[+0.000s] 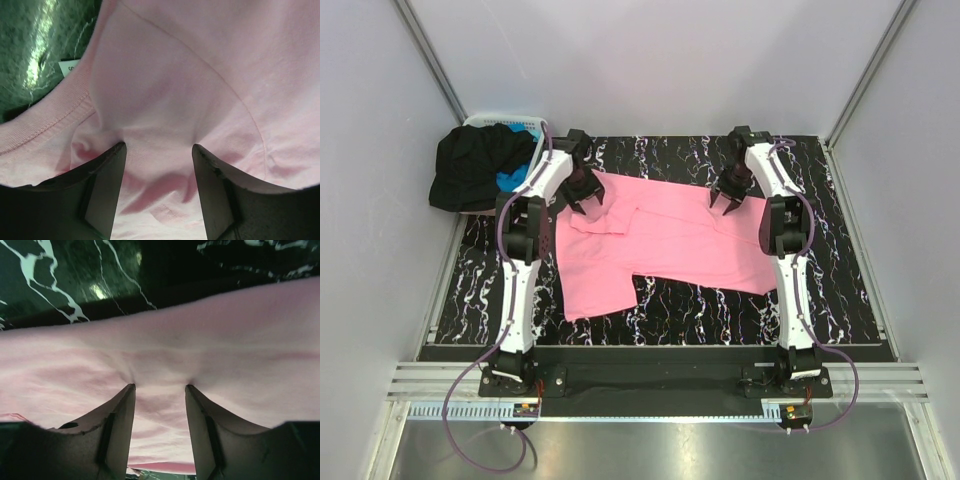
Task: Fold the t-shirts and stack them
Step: Fold the tshirt
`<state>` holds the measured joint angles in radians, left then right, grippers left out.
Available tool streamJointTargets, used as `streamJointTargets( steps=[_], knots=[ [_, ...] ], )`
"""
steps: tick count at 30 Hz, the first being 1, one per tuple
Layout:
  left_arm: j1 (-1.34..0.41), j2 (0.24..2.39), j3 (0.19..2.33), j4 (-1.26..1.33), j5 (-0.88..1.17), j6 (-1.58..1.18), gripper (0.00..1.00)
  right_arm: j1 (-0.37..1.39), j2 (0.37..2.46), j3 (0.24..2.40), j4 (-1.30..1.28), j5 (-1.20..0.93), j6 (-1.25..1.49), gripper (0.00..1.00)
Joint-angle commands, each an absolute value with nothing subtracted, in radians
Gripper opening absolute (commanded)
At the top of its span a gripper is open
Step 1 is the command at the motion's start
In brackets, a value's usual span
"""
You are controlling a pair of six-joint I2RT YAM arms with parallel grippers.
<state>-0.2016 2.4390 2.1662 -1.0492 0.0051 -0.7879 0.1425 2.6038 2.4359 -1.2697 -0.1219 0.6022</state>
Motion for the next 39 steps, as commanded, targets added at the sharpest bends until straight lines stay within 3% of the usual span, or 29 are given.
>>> streamJointTargets(
  steps=[1,13,18,24,33,39],
  knots=[
    [-0.183,2.476,2.224,-1.054,0.003,-0.799,0.61,0.112,2.629,2.513,-1.279,-0.178,0.595,0.52],
    [-0.16,2.569,2.351,-1.028,0.055,-0.793,0.61,0.057,2.695,2.638,-1.289,-0.14,0.537,0.53],
    [-0.149,2.594,2.364,-0.982,0.084,-0.802,0.62,0.022,2.764,2.753,-1.253,-0.257,0.511,0.55],
    [-0.14,2.562,2.342,-0.884,0.146,-0.775,0.65,0.017,2.724,2.732,-1.155,-0.347,0.462,0.55],
    [-0.14,2.343,2.09,-0.572,0.192,-0.707,0.74,0.02,2.544,2.665,-1.043,-0.321,0.426,0.54],
    [-0.141,2.119,1.861,-0.404,0.195,-0.687,0.77,0.025,2.287,2.383,-1.0,-0.011,0.463,0.53]
  ],
)
